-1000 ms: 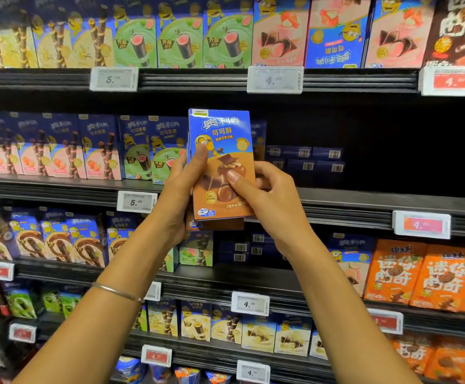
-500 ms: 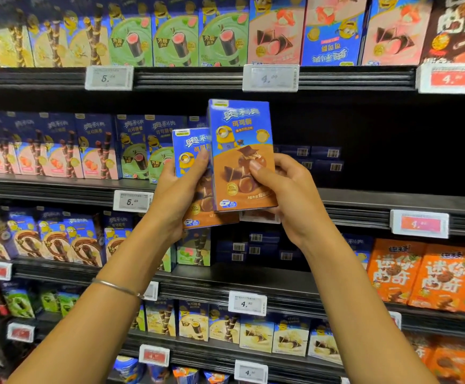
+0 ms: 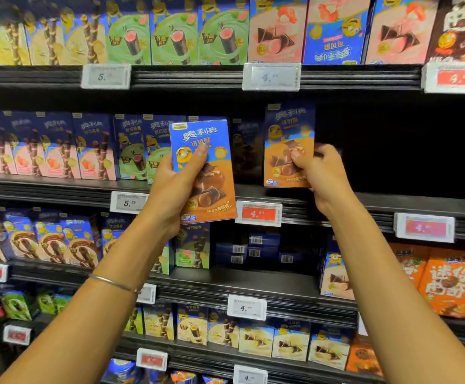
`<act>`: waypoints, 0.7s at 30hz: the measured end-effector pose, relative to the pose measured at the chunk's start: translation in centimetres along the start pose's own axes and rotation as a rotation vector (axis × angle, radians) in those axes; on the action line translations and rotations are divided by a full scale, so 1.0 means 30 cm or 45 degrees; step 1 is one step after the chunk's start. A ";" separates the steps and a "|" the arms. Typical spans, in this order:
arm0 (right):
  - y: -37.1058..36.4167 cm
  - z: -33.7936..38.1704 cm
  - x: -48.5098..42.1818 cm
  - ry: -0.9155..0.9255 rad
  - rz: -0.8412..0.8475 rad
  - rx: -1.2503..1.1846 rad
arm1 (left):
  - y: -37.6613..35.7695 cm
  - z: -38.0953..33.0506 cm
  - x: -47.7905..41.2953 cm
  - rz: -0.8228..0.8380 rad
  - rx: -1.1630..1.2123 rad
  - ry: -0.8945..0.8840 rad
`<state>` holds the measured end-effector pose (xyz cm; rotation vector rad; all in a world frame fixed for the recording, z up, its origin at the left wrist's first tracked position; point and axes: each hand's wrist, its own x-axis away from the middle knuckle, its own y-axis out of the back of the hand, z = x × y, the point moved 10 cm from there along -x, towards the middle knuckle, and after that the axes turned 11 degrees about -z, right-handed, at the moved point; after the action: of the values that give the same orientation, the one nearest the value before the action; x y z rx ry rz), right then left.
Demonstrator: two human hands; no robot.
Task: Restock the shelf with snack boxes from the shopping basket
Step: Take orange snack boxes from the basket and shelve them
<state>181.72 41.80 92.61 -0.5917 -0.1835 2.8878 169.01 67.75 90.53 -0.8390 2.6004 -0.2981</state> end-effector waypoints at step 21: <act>-0.104 -0.096 -0.316 0.135 0.033 1.428 | -0.006 -0.024 -0.064 0.053 0.045 -0.009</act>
<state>191.94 43.12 94.04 -0.4766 1.3374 2.3979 170.22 68.82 91.81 -0.7715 2.5952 -0.3276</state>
